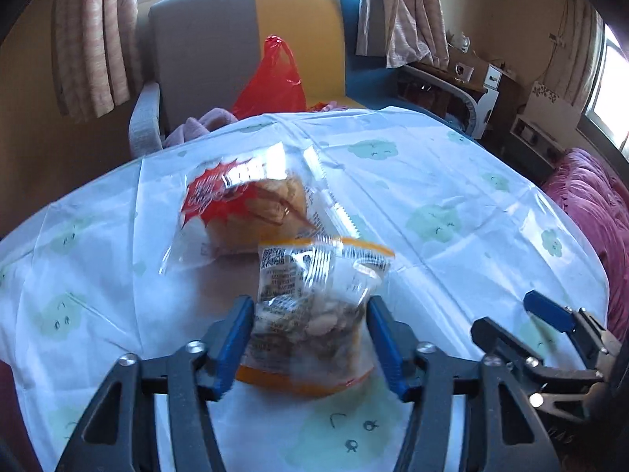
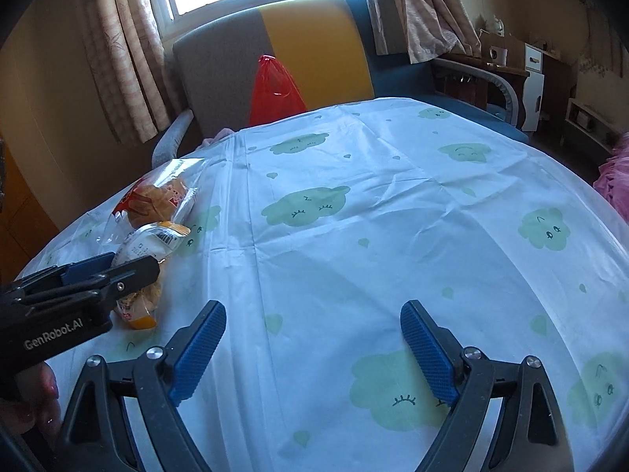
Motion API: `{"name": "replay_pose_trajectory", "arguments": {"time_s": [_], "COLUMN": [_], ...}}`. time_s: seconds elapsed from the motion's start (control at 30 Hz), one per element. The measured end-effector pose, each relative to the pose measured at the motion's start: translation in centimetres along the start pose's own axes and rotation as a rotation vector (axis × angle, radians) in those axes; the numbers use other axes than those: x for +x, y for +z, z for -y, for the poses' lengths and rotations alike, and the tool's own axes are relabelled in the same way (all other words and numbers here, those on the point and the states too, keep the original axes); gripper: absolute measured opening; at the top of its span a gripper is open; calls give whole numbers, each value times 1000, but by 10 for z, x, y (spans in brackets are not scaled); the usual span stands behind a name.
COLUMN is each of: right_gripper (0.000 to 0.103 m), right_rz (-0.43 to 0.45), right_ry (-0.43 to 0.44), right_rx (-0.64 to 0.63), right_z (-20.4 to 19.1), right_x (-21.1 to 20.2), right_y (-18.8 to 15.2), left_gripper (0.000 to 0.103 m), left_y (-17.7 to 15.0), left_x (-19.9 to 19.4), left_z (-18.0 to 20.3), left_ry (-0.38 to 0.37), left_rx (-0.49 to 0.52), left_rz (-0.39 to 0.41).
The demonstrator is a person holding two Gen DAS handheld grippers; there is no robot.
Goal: Organize snacks
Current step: 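Move the left tool to the clear nut snack packet and grasp it, then grasp the red-labelled CAKE bun packet with right tool while left holds nut packet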
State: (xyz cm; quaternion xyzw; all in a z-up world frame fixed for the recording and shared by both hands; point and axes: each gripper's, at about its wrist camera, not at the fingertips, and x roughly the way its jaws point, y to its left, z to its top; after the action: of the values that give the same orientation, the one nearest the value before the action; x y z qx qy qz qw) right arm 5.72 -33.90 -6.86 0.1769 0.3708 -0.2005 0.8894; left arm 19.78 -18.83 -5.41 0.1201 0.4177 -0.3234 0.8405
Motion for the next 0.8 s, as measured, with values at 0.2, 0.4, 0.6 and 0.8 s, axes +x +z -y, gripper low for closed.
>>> {"name": "replay_pose_trajectory", "arguments": {"time_s": [0.2,0.4,0.6,0.8], "right_gripper": [91,91,91,88], "right_rz": [2,4,7,1], "right_ry": [-1,0,-6,54], "right_rx": [-1,-1,-3,7], "right_z": [0,1,1,0], "right_x": [0,0,-2,-9], "right_y": [-1,-1,-1,4], "left_gripper": [46,46,46,46], "left_y": [-22,-50,-86,-100], "left_x": [-18,-48,-74,-81], "left_z": [-23,-55,-85,-97], "left_ry": [14,105,179,156], "left_rx": [-83,-202,-327,-398], "left_rz": [49,76,107,146]}}
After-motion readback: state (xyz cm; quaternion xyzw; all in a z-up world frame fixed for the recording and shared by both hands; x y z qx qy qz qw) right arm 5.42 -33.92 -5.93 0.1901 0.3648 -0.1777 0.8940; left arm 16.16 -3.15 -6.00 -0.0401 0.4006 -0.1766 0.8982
